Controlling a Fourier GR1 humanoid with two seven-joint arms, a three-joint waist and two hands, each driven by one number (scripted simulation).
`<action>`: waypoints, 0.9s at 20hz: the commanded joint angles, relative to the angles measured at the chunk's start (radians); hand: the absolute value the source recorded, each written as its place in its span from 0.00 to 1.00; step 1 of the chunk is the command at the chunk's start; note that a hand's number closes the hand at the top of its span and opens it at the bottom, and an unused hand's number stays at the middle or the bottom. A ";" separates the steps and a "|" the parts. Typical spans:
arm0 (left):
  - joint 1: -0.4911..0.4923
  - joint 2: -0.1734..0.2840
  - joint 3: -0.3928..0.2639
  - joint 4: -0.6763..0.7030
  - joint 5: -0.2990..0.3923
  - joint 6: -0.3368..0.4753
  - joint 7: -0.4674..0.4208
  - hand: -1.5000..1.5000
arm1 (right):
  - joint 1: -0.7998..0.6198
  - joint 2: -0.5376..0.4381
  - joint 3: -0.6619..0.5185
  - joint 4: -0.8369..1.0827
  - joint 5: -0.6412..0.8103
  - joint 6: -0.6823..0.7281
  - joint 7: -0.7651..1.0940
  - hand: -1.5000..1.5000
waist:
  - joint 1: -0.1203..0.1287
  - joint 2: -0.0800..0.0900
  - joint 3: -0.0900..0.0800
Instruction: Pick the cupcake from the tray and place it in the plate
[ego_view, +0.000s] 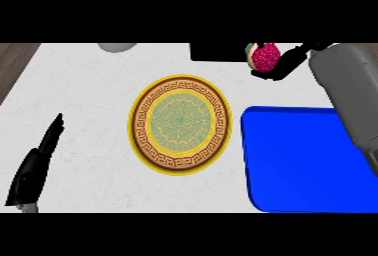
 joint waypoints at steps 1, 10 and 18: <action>0.025 0.000 0.019 -0.008 0.014 -0.017 -0.016 0.50 | -0.002 0.085 0.010 -0.076 -0.006 0.046 0.092 1.00 | -0.019 -0.006 0.000; -0.034 -0.011 0.026 0.047 -0.007 -0.008 -0.004 0.50 | -0.077 0.312 0.110 -0.057 0.095 0.021 0.339 1.00 | -0.010 -0.001 -0.001; -0.002 -0.014 0.037 0.039 -0.012 -0.030 -0.036 0.50 | 0.035 0.413 0.217 -0.052 0.155 -0.032 0.370 1.00 | -0.010 -0.002 0.000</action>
